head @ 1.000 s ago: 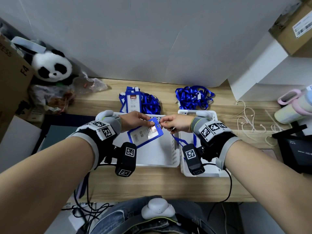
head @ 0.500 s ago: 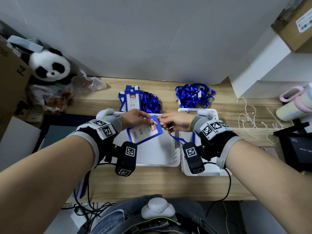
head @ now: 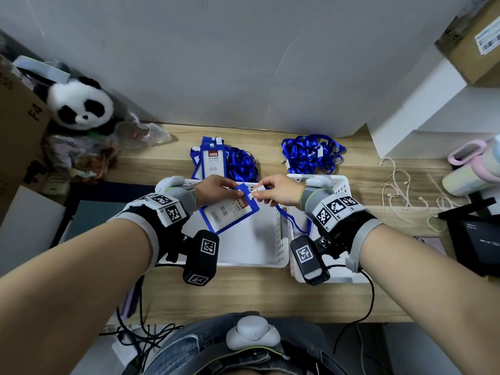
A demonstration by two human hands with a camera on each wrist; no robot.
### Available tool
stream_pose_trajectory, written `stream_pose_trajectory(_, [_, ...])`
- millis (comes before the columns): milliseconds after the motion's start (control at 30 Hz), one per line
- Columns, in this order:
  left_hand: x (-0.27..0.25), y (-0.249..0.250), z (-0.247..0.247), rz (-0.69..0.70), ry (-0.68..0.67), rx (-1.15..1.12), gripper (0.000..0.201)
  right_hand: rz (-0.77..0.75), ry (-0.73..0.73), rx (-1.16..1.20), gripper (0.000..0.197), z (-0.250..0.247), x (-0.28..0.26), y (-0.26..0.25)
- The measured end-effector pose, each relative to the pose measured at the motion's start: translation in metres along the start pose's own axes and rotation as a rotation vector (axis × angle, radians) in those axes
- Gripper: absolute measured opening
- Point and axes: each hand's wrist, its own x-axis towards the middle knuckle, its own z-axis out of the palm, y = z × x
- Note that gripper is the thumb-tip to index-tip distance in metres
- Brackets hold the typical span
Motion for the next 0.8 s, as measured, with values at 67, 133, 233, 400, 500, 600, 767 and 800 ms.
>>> stream_pose_trajectory(67, [-0.001, 0.0, 0.0, -0.003, -0.01, -0.016, 0.009, 0.004, 0.011, 0.03, 0.022, 0.0, 0.0, 0.002])
stream_pose_trajectory(133, [-0.003, -0.001, 0.0, -0.004, -0.021, -0.002, 0.009, 0.006, 0.012, 0.039, 0.019, 0.001, 0.001, 0.003])
stream_pose_trajectory(233, [-0.004, -0.001, 0.001, 0.001, -0.03, -0.006, 0.013, -0.015, 0.035, 0.002, 0.012, 0.004, 0.001, 0.004])
stream_pose_trajectory(400, [-0.003, 0.0, 0.002, -0.01, -0.039, -0.023, 0.02, -0.016, 0.149, 0.001, 0.014, 0.004, 0.004, 0.006])
stream_pose_trajectory(500, [-0.003, -0.004, 0.0, -0.023, -0.071, -0.083, 0.031, -0.004, 0.264, 0.026, 0.017, -0.003, 0.008, 0.009])
stream_pose_trajectory(600, [-0.008, -0.01, -0.003, 0.003, -0.114, -0.085, 0.016, -0.042, 0.349, 0.16, 0.009, -0.013, 0.007, 0.009])
stream_pose_trajectory(767, [-0.008, -0.011, -0.008, 0.027, -0.04, -0.254, 0.021, -0.045, 0.355, 0.264, 0.025, -0.017, 0.006, 0.017])
stream_pose_trajectory(800, [-0.008, -0.008, -0.01, 0.034, -0.015, -0.306, 0.023, -0.029, 0.345, 0.277, 0.026, -0.016, 0.006, 0.018])
